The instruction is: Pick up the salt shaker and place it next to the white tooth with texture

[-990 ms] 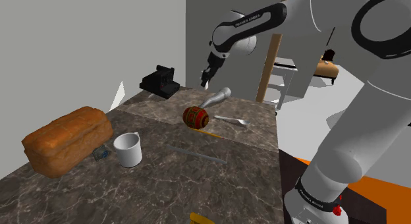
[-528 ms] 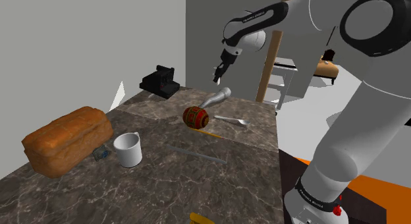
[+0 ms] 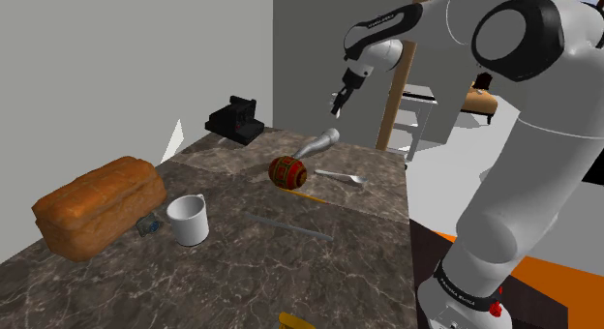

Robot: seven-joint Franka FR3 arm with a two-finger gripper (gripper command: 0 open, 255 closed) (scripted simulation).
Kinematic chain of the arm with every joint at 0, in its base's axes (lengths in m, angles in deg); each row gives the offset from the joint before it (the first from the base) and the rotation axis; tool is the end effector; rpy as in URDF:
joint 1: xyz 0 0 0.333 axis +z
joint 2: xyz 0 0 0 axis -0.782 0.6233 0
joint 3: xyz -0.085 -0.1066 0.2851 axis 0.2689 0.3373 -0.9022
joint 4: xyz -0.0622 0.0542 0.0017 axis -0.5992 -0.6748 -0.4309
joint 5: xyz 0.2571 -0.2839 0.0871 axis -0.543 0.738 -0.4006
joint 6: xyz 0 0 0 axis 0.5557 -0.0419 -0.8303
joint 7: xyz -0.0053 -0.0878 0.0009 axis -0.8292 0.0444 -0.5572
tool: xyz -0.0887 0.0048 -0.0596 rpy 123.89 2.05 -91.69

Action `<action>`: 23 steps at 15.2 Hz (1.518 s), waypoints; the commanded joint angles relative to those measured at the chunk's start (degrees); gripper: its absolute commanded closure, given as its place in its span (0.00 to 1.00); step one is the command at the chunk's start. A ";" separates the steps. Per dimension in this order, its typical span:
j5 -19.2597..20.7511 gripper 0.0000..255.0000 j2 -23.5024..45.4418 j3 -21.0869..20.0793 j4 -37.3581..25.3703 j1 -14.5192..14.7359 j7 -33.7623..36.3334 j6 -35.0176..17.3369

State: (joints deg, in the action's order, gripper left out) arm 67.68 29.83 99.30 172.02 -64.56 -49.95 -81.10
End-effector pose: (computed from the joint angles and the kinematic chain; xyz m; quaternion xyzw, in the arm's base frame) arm 0.5484 -0.2423 0.4780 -0.9723 -0.1567 -0.1691 0.0395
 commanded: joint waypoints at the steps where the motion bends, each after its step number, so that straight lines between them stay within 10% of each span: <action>1: -1.29 1.00 2.42 1.21 -2.72 -1.67 -3.25 1.27; 7: -4.60 1.00 10.21 3.82 -13.42 -7.08 -10.64 6.97; 23: -8.36 1.00 14.04 2.63 -6.53 -7.37 -15.41 -2.91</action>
State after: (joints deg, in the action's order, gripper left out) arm 59.59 43.54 102.02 165.20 -71.92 -65.07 -83.43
